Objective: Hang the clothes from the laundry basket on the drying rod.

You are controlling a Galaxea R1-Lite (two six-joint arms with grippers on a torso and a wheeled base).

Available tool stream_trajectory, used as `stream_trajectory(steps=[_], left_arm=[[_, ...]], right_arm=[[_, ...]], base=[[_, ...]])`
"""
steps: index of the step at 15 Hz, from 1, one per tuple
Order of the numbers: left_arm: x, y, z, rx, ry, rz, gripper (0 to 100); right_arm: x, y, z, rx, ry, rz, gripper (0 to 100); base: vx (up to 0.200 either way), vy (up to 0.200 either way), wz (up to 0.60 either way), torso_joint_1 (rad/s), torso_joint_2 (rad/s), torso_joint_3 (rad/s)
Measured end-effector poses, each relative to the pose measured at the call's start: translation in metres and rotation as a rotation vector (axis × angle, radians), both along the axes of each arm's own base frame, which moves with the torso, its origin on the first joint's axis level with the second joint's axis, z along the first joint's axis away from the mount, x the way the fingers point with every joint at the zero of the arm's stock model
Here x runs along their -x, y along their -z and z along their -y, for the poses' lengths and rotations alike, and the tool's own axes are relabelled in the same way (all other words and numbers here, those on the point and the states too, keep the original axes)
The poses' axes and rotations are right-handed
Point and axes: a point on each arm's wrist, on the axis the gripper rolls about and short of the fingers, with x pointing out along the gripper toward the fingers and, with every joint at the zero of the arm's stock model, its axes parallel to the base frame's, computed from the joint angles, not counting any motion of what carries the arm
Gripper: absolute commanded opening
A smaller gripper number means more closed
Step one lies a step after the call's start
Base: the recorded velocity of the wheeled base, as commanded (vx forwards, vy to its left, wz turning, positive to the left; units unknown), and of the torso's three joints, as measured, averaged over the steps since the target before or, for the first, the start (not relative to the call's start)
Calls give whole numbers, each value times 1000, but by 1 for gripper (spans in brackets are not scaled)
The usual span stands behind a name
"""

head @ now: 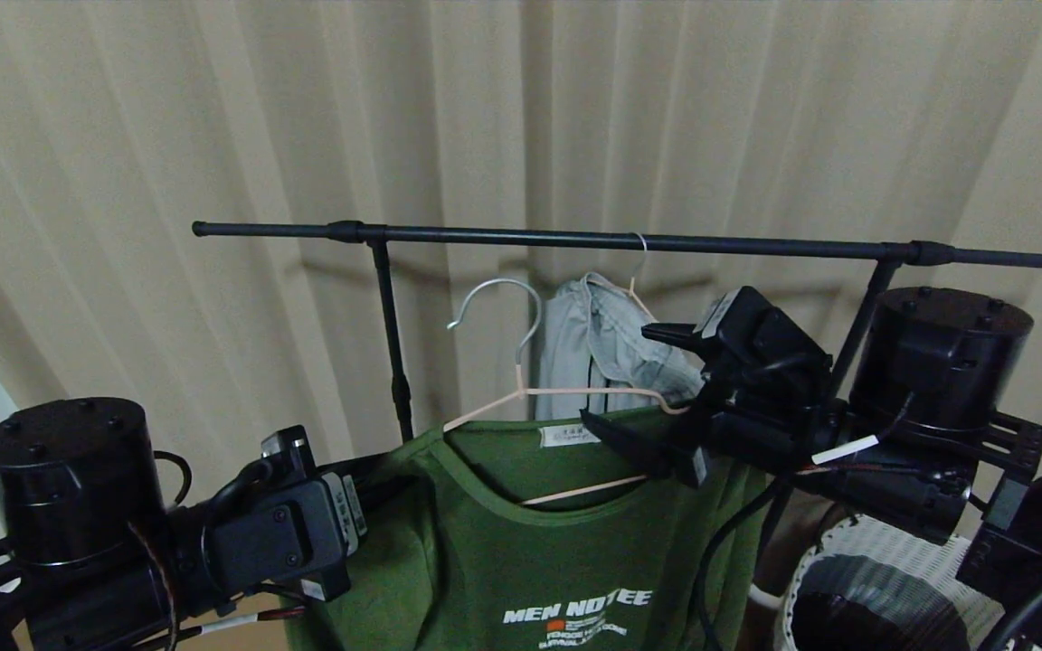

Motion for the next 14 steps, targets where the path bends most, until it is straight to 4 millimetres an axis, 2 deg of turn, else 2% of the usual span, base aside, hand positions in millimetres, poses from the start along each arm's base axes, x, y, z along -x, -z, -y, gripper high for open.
stream_trajectory(steps=[1, 2, 12, 13, 14], left_arm=[[0, 0, 0, 1, 2, 2, 0], [1, 0, 0, 0, 3, 0, 0], [2, -2, -1, 10, 2, 4, 0], [2, -2, -1, 20, -1, -7, 100], [3, -2, -1, 30, -6, -15, 100]], right_arm=[[-1, 2, 0, 3, 2, -5, 100], [-3, 3, 1, 4, 8, -7, 0], [-3, 4, 3, 4, 19, -11, 0], [-2, 3, 4, 3, 27, -8, 0], [-2, 1, 6, 0, 37, -5, 0]], base=[[0, 0, 0, 0, 0, 0], [0, 0, 0, 0, 0, 0], [0, 0, 0, 0, 0, 0], [0, 0, 0, 0, 0, 0], [0, 0, 0, 0, 0, 0]])
